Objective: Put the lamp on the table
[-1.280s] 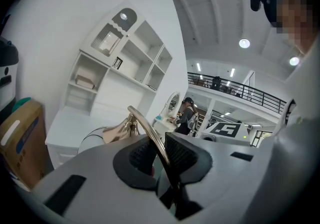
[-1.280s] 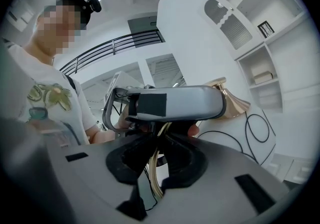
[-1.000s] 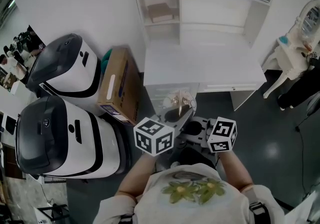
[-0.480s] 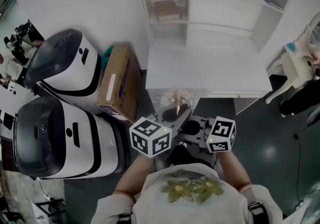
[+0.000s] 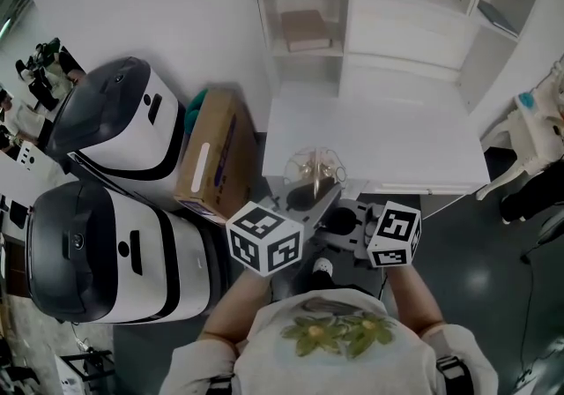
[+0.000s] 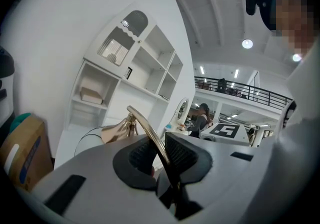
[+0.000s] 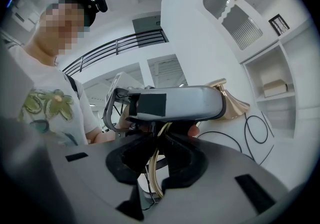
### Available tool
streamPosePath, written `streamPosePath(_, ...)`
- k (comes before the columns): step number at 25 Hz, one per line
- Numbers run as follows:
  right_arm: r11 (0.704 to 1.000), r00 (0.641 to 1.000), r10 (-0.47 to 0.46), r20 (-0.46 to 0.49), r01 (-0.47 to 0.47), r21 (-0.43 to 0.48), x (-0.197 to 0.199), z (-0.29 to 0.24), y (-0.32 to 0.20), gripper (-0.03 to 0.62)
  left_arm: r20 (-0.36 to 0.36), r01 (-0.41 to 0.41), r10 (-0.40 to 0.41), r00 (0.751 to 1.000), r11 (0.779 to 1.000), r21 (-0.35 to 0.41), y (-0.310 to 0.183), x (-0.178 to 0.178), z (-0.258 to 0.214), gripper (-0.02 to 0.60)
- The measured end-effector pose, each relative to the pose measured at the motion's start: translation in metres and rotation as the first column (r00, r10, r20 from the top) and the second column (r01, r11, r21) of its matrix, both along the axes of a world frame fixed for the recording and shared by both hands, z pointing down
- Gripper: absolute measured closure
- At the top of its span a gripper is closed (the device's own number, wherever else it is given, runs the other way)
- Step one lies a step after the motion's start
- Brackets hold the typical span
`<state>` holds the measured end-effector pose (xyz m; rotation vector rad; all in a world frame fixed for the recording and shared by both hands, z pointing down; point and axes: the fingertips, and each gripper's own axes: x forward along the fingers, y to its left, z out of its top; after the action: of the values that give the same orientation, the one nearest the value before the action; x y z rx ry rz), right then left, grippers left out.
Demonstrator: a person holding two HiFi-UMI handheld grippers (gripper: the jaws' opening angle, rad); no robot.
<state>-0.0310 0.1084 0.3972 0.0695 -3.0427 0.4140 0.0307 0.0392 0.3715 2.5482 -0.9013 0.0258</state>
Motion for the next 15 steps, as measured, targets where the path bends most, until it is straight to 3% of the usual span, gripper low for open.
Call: streamPosePath(15,0.997,0.999,-0.031,0.009,0.030,0.065,0.018,-0.023,-0.089,0.508,0.016,0.056,-0.057,0.998,0.998,0.028,-0.091,0.013,-0.024,0.509)
